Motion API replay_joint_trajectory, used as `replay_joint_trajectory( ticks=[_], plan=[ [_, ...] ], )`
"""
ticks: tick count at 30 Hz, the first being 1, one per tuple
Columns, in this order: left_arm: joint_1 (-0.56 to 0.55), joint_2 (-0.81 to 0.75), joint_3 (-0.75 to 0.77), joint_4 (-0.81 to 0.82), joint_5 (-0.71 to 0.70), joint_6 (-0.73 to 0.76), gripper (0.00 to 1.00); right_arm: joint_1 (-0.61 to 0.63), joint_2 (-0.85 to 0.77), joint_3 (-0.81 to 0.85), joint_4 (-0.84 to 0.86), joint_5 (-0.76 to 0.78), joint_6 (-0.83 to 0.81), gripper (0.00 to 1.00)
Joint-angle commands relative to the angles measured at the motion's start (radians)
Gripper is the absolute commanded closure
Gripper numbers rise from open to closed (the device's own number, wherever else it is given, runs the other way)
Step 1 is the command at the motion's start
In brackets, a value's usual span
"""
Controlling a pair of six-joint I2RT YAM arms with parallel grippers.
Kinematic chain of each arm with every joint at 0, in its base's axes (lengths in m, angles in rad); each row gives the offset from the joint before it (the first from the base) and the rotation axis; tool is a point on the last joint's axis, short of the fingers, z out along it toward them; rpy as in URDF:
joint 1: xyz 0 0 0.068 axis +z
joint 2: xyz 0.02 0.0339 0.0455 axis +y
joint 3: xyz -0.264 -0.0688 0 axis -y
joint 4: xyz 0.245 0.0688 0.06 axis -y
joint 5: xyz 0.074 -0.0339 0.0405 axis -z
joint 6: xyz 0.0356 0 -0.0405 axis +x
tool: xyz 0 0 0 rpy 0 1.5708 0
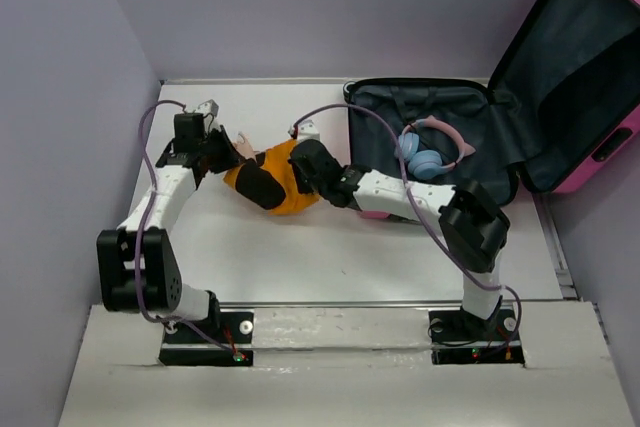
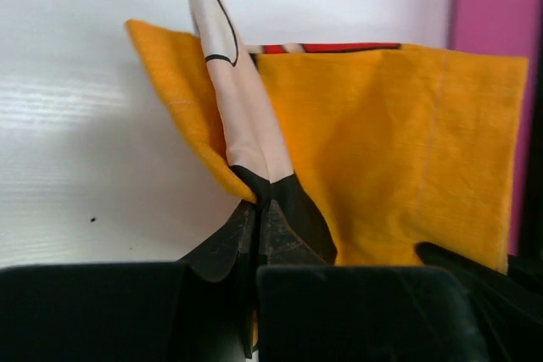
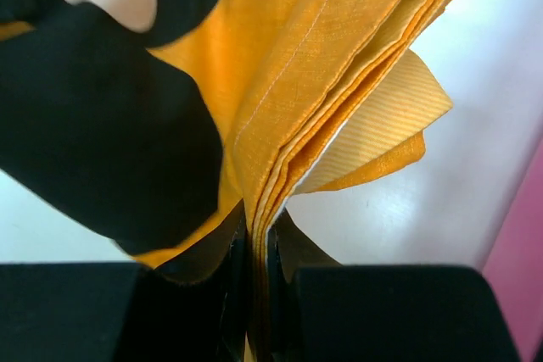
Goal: Pack the luggage
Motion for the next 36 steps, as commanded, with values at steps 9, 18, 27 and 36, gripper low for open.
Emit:
replay_joint_trajectory(
  ticks=[9, 18, 27, 36],
  plan=[
    [-0.267, -0.083, 0.334, 0.194, 0.133, -0.337, 0.94, -0.222, -0.261, 0.287, -0.119, 0.135, -0.31, 0.92],
    [-0.602, 0.526, 1.013, 0.181, 0.119, -0.359, 0.64, -0.577, -0.579, -0.102, -0.139, 0.166, -0.25, 0.92],
    [-0.612, 0.464, 1.023, -0.069, -0.275, -0.178, 0.01, -0.653, -0.604, -0.179, -0.235, 0.042, -0.158, 0.11],
    [-0.668, -0.214, 0.192, 0.201, -0.369, -0.198, 0.01, -0.664, -0.74, 0.046, -0.381, 0.299, -0.202, 0.41]
  ],
)
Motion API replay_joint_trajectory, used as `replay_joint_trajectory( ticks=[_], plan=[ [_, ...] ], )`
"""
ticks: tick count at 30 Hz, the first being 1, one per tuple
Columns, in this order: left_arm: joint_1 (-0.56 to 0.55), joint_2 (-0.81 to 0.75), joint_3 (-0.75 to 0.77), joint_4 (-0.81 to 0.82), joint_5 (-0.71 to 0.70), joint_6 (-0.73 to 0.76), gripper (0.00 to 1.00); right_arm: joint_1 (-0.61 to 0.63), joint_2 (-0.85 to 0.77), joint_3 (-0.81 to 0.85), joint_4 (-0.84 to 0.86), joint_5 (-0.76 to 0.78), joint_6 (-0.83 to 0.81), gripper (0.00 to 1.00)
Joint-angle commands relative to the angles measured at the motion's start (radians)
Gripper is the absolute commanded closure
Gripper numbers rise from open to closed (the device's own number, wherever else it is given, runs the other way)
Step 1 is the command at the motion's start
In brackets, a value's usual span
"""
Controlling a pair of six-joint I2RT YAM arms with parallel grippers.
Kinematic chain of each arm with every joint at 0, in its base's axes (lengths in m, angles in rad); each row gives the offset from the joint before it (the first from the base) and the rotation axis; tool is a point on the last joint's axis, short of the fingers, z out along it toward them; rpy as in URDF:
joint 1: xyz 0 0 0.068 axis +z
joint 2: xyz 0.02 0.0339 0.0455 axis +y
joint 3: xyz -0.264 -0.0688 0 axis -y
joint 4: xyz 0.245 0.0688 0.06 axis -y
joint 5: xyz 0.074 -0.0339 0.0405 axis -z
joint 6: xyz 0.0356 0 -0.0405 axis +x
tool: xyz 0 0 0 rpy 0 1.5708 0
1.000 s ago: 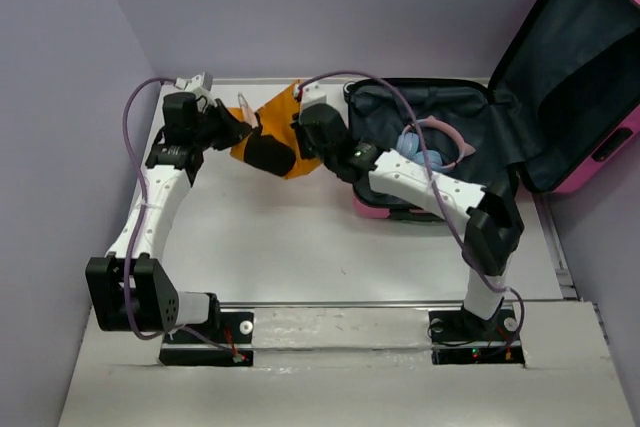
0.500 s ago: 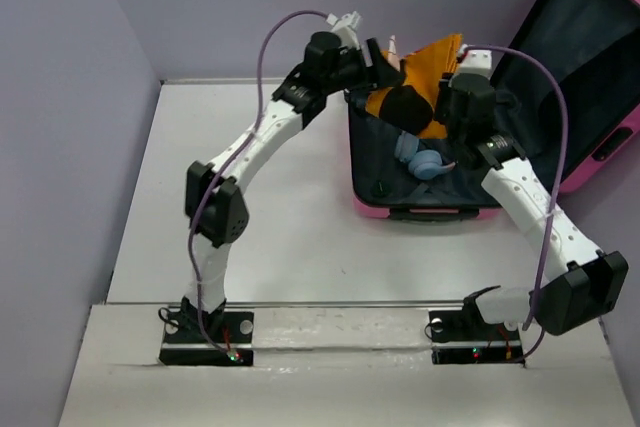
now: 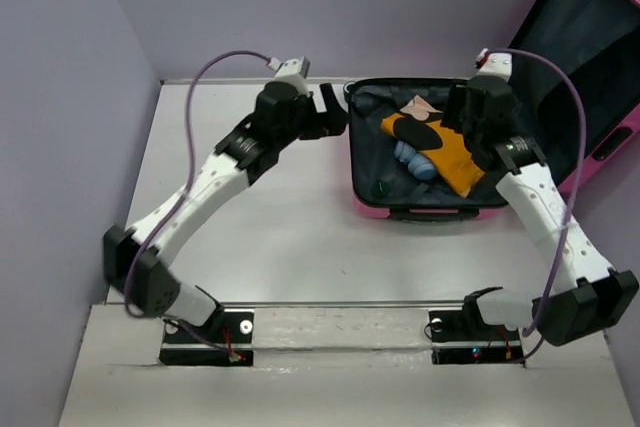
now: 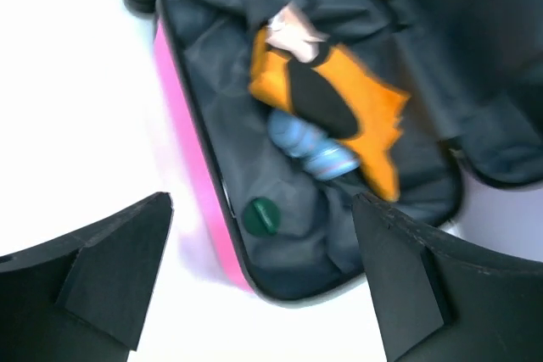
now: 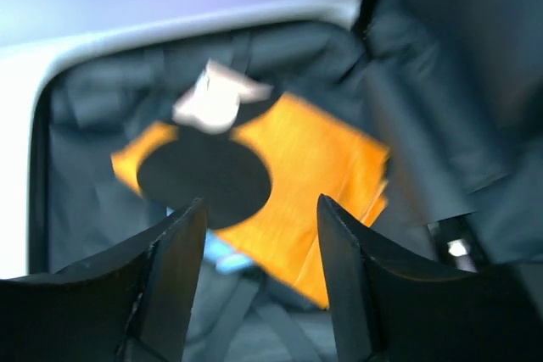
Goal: Pack the luggage
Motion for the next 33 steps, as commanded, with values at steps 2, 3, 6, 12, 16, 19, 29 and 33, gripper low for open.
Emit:
replay_joint_trajectory(
  ticks=[2, 3, 6, 12, 16, 19, 29, 33],
  plan=[
    [-0.085, -0.375, -0.437, 0.254, -0.057, -0.03, 0.01, -0.049, -0.118, 0.162, -0.043, 0.294, -0.062, 0.42],
    [-0.099, -0.451, -0.484, 0.264, -0.053, -0.038, 0.01, -0.075, -0.126, 0.172, -0.043, 0.323, -0.09, 0.42],
    [-0.157, -0.544, -0.579, 0.261, -0.05, -0.039, 0.01, -0.223, -0.126, 0.202, -0.051, 0.357, -0.124, 0.34],
    [-0.226, -0.697, -0.693, 0.184, -0.065, 0.005, 0.01, -0.418, -0.065, 0.318, -0.051, 0.402, -0.15, 0.21],
    [-0.229, -0.754, -0.736, 0.184, -0.021, 0.008, 0.01, -0.444, 0.024, 0.436, -0.049, 0.468, -0.257, 0.2],
    [-0.231, -0.763, -0.759, 0.189, -0.011, 0.021, 0.01, -0.476, 0.095, 0.493, -0.048, 0.492, -0.291, 0.21],
    [-0.236, -0.802, -0.81, 0.236, 0.107, -0.004, 0.01, -0.568, 0.18, 0.507, 0.003, 0.532, -0.348, 0.29],
    [-0.237, -0.797, -0.827, 0.244, 0.107, -0.009, 0.01, -0.568, 0.221, 0.513, 0.054, 0.5, -0.36, 0.67]
  ],
)
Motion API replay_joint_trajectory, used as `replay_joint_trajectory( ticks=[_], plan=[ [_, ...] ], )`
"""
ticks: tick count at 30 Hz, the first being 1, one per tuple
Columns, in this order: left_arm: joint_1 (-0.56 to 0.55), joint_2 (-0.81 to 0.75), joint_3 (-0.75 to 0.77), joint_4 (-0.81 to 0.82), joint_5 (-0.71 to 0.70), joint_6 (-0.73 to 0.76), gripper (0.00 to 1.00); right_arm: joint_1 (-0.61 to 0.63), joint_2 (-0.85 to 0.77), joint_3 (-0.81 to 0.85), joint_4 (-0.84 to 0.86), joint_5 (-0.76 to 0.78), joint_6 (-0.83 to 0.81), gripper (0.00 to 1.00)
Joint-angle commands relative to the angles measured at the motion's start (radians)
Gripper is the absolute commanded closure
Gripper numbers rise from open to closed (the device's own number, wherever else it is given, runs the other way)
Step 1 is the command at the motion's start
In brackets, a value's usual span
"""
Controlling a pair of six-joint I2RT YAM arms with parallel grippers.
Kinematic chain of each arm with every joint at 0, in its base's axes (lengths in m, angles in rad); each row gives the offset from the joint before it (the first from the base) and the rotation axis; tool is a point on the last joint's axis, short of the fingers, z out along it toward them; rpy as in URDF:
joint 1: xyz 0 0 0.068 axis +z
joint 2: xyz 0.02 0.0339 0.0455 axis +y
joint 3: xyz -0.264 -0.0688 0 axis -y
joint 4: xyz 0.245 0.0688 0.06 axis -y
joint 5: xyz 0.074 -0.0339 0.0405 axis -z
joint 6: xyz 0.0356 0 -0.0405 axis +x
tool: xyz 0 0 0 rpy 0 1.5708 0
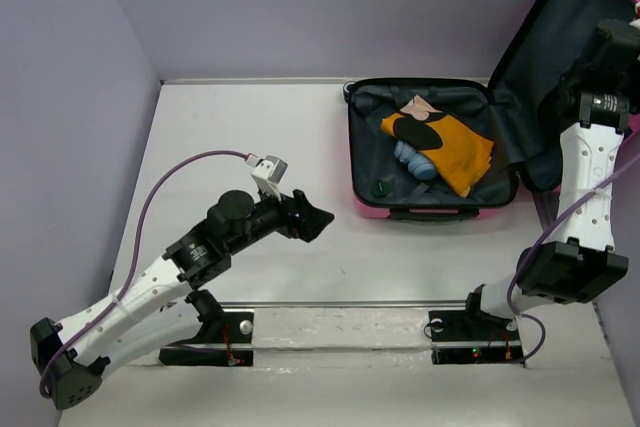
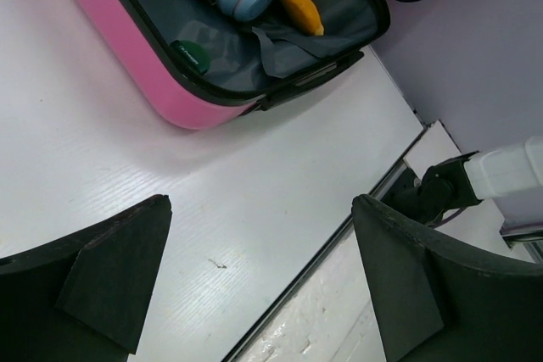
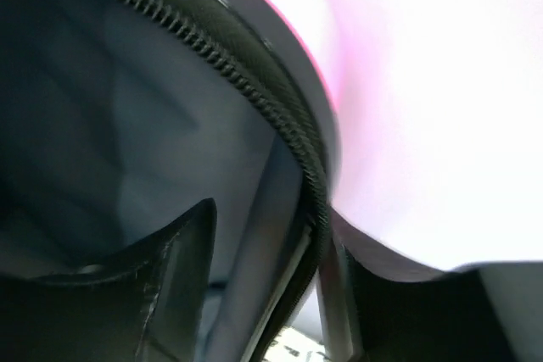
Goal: Pack the luggage
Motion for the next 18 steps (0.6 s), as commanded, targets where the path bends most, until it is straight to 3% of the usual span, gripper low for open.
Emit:
replay_joint_trajectory(
  ticks=[1, 3, 5, 9, 10, 14, 15, 18],
  plan=[
    [-0.01, -0.012, -0.025, 0.063, 0.026, -0.005, 0.01, -0.006, 0.026, 0.053, 0.08, -0.005, -0.04, 0.75],
    [-0.011, -0.009, -0.037, 0.075, 0.017, -0.009, 0.01, -0.006, 0.001, 0.056, 0.081, -0.028, -0.032, 0.93],
    [-0.011, 0.002, -0.042, 0.083, 0.009, -0.012, 0.01, 0.021, -0.032, 0.053, 0.081, -0.036, -0.028, 0.93],
    [-0.011, 0.022, -0.019, 0.074, -0.016, -0.006, 0.01, 0.21, -0.176, 0.007, 0.083, -0.01, -0.019, 0.93],
    [-0.013, 0.02, -0.008, 0.068, -0.026, -0.006, 0.01, 0.336, -0.197, -0.006, 0.082, 0.009, -0.014, 0.93],
    [-0.011, 0.008, 0.024, 0.026, -0.101, 0.001, 0.01, 0.622, -0.265, -0.128, 0.059, 0.117, 0.041, 0.93],
    [-0.011, 0.0, 0.03, 0.005, -0.137, 0.001, 0.01, 0.759, -0.271, -0.197, 0.039, 0.16, 0.062, 0.93],
    [-0.011, -0.02, 0.076, -0.05, -0.208, 0.003, 0.01, 1.009, -0.262, -0.347, -0.036, 0.239, 0.253, 0.93]
  ],
)
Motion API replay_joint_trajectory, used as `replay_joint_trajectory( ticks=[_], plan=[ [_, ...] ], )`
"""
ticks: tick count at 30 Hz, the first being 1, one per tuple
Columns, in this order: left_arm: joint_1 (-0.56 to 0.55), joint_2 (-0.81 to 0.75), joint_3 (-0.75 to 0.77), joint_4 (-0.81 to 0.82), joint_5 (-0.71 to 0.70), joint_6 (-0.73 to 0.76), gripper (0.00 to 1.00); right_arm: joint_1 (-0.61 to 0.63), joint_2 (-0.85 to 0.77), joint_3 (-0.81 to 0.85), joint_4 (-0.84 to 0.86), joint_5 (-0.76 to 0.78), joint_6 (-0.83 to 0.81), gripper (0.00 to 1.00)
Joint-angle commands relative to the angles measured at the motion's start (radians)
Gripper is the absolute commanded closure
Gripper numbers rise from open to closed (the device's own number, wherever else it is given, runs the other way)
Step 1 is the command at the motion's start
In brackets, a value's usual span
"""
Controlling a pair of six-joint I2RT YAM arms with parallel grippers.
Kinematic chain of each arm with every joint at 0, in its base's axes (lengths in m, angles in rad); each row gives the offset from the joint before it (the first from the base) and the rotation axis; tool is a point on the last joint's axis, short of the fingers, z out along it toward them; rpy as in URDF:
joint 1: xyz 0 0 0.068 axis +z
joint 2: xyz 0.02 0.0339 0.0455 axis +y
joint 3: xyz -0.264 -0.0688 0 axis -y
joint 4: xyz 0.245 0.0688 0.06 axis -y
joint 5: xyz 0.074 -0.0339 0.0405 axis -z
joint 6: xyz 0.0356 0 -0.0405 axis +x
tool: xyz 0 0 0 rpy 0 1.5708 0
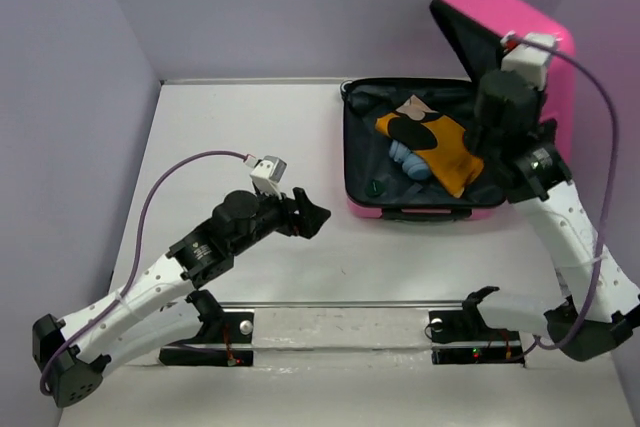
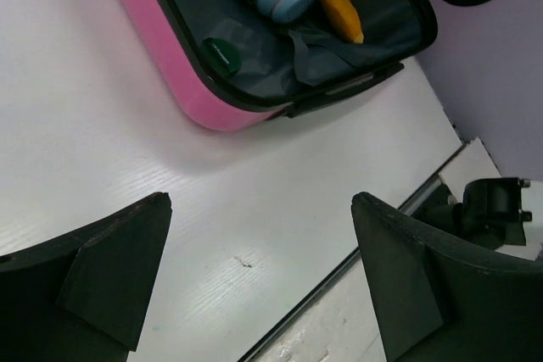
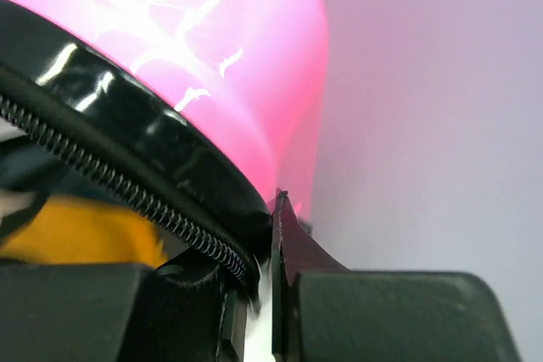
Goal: Pack the luggage
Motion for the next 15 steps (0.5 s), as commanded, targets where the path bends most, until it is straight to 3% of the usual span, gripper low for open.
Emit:
replay_joint_trajectory(
  ticks=[1, 2, 3, 4, 5, 6, 12, 14, 15],
  plan=[
    [-0.005, -0.044, 0.1, -0.053, -0.137, 0.009, 0.01, 0.384, 0.013, -0.181, -0.102, -0.02, 0.38, 0.93],
    [-0.005, -0.049, 0.11, -0.062, -0.152, 0.01, 0.01, 0.42, 0.048, -0.19, -0.177, -0.041, 0.48, 0.89],
    [-0.004, -0.05, 0.123, -0.085, -0.187, 0.012, 0.01, 0.456, 0.068, -0.181, -0.348, -0.116, 0.576, 0.71],
    [-0.004, -0.049, 0.152, -0.099, -0.204, 0.013, 0.01, 0.457, 0.085, -0.178, -0.408, -0.163, 0.723, 0.61],
    [-0.004, -0.044, 0.17, -0.109, -0.219, 0.018, 0.01, 0.467, 0.1, -0.179, -0.442, -0.209, 0.758, 0.54],
    [-0.002, -0.033, 0.184, -0.123, -0.232, 0.018, 0.01, 0.478, 0.111, -0.191, -0.483, -0.269, 0.781, 0.33],
    [0.025, 0.06, 0.255, -0.091, -0.244, 0.012, 0.01, 0.503, -0.007, -0.254, -0.382, -0.584, 0.703, 0.25],
    [0.047, 0.121, 0.272, -0.059, -0.217, 0.001, 0.01, 0.503, -0.086, -0.299, -0.332, -0.632, 0.676, 0.28],
    [0.05, 0.14, 0.275, -0.045, -0.209, -0.002, 0.01, 0.503, -0.114, -0.314, -0.319, -0.623, 0.671, 0.36]
  ],
)
